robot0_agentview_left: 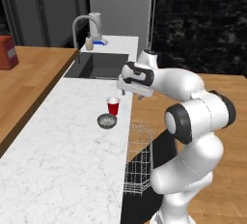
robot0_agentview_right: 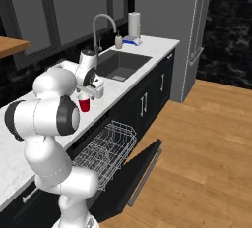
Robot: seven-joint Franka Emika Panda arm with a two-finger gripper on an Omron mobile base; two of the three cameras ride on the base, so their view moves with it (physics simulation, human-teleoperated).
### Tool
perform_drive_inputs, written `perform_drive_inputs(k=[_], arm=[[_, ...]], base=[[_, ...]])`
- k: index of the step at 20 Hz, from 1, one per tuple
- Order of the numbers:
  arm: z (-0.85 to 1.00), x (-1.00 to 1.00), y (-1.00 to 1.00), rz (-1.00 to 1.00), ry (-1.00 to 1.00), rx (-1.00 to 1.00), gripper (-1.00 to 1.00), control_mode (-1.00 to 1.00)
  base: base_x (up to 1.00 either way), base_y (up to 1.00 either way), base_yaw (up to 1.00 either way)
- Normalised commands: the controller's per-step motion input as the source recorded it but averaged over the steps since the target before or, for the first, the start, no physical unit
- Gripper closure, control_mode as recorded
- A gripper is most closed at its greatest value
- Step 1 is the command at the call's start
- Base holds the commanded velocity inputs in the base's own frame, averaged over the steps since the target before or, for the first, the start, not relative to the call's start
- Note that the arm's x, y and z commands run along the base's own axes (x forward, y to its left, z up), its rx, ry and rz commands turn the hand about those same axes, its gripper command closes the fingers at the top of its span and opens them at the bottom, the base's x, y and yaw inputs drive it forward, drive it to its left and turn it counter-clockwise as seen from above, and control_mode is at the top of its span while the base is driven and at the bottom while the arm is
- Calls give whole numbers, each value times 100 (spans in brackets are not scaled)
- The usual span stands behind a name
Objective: Pick up the cup and bowl from the counter, place them in the dishwasher, and close the dishwasher door.
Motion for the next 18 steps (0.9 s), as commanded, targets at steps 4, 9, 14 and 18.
perform_drive_inputs(k=[4,9,14,18], arm=[[-23,34,12,0,0,-1,-100,-100],[-23,33,2,0,0,0,-100,-100],[-33,44,26,0,1,-4,-100,-100],[-27,52,21,0,2,-4,-100,-100]], base=[[0,0,0],[0,0,0],[0,0,0],[0,0,0]])
